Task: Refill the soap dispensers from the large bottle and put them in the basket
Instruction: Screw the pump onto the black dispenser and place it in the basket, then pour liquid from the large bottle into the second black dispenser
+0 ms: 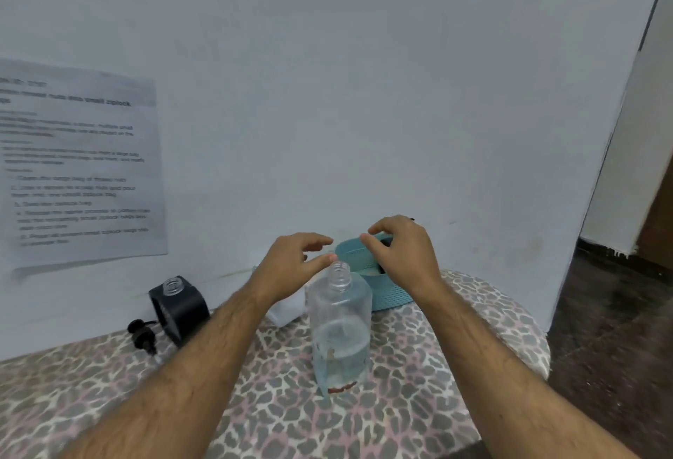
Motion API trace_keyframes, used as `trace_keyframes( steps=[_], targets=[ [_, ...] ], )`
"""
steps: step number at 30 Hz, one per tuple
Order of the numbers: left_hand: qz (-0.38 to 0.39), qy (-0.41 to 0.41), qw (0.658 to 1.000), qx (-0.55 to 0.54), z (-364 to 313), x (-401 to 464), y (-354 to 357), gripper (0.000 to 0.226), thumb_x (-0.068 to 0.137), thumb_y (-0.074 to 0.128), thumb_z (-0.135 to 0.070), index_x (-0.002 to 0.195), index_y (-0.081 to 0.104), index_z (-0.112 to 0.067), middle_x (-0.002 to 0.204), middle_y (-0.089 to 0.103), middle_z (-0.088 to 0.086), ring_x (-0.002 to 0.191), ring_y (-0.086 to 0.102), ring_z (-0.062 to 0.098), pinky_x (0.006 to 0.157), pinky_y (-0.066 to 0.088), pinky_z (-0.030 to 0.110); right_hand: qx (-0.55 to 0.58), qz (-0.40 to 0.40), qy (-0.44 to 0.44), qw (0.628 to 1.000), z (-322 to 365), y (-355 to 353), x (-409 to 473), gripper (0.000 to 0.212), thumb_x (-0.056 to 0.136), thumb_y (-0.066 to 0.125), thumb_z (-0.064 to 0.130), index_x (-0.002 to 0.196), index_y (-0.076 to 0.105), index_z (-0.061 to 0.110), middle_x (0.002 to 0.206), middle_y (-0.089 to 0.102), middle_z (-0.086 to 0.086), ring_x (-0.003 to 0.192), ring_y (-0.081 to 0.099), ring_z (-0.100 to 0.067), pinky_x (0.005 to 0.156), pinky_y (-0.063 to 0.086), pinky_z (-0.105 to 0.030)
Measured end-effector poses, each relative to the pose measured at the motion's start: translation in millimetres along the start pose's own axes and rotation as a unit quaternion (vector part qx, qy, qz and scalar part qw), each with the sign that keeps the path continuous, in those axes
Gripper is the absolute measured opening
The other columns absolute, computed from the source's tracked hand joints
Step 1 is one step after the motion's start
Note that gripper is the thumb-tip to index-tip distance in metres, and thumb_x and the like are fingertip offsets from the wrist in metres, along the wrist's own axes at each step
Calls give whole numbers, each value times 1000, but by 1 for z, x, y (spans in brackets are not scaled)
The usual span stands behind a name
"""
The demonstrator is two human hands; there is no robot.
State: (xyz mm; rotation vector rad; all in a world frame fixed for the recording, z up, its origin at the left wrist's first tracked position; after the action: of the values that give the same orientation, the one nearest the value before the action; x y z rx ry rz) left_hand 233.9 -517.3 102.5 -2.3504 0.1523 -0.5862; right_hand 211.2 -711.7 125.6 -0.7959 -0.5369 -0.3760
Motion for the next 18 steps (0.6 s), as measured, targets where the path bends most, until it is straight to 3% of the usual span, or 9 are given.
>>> trace_keyframes(
  steps=[2,9,18],
  targets=[
    [-11,1,1000,3,-7,-14,-15,40,87,71,-41,123,67,-26,124,66,-8,114,59,3,100,49,28,14,20,-12,1000,24,-3,-5,22,89,67,40,99,72,21,103,65,11,98,56,-5,82,43,-25],
    [-51,-7,998,30,-17,-65,-77,40,87,70,-45,124,66,-31,128,65,-8,117,59,4,105,48,37,24,75,-50,996,106,-8,-20,33,89,65,46,109,71,20,116,68,5,105,60,-10,87,47,-27],
    [-102,-71,991,57,29,-137,-157,45,87,71,-44,128,63,-28,131,63,-6,119,57,5,105,46,33,37,165,-64,984,176,51,-57,40,86,69,45,117,67,20,119,67,0,107,61,-14,93,51,-35]
  ],
)
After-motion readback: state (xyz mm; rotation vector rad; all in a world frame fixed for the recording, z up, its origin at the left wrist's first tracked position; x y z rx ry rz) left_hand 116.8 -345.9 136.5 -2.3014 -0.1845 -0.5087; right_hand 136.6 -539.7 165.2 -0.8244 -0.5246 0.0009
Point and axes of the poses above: each hand's wrist, its own x-axis towards the middle knuckle, its own y-axis out of the palm, z = x × y, the point moved 10 cm from there along x, towards the middle knuckle
